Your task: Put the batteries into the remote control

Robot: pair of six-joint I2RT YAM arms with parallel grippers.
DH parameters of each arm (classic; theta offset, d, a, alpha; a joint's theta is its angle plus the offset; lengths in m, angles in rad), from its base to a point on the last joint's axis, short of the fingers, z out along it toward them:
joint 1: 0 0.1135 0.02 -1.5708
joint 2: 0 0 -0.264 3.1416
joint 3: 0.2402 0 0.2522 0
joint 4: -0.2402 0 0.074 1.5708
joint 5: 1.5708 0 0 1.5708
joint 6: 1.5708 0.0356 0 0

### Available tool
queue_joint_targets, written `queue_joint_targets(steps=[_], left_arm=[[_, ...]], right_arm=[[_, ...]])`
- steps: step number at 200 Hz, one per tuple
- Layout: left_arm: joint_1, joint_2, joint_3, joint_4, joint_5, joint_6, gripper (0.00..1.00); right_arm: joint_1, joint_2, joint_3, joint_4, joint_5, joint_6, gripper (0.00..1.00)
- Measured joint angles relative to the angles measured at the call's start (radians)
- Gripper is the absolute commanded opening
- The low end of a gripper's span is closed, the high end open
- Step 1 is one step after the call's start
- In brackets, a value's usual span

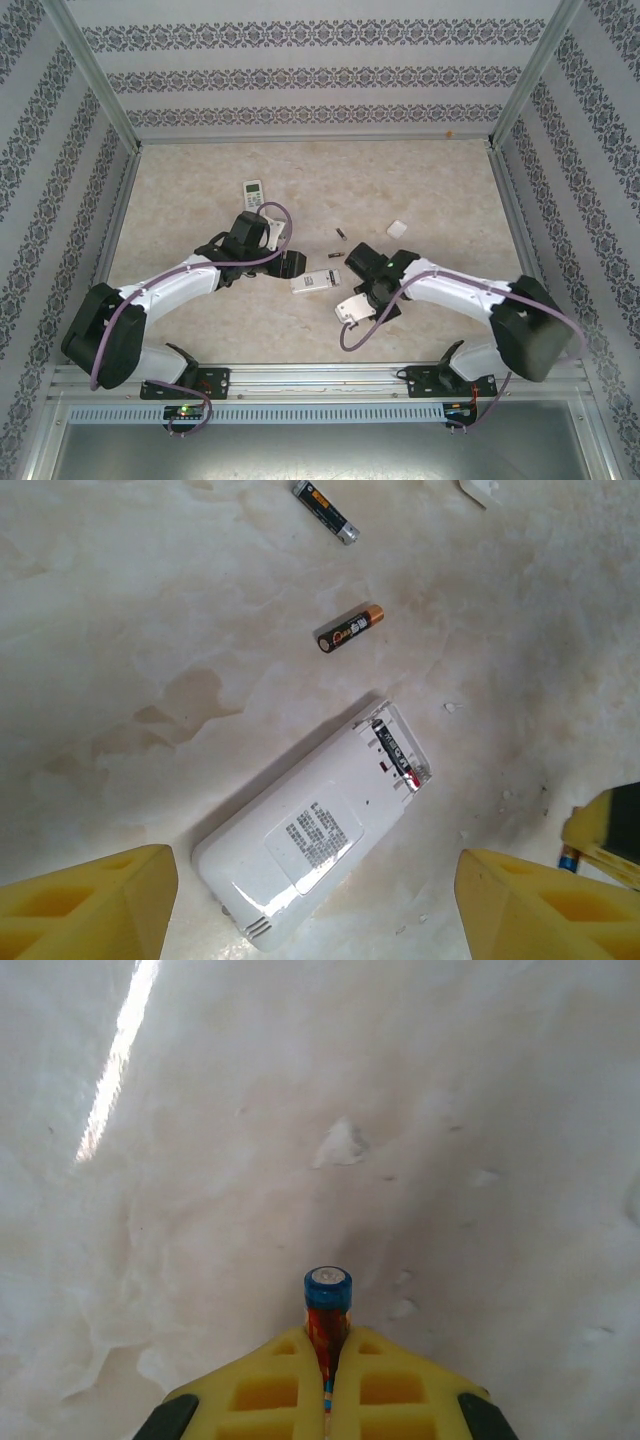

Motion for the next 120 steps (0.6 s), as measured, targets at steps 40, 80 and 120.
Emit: queue_joint_targets(steps=[40,80,120], left_arm=[[0.000,0.000,-0.003,0.023,0.037,-0.001,0.74],[0.000,0.000,-0.003,0.030,0.050,0.000,0.74],[0.000,-0.001,-0.003,0.030,0.054,0.000,0.74]], right_arm=[[0.034,0.091,0.034,0.011,0.090,-0.024,0.32],[0.056,0.092,0.048,0.027,0.138,0.030,0.42],[0.134,-0.032,0.116,-0.013,0.180,0.368,0.53]])
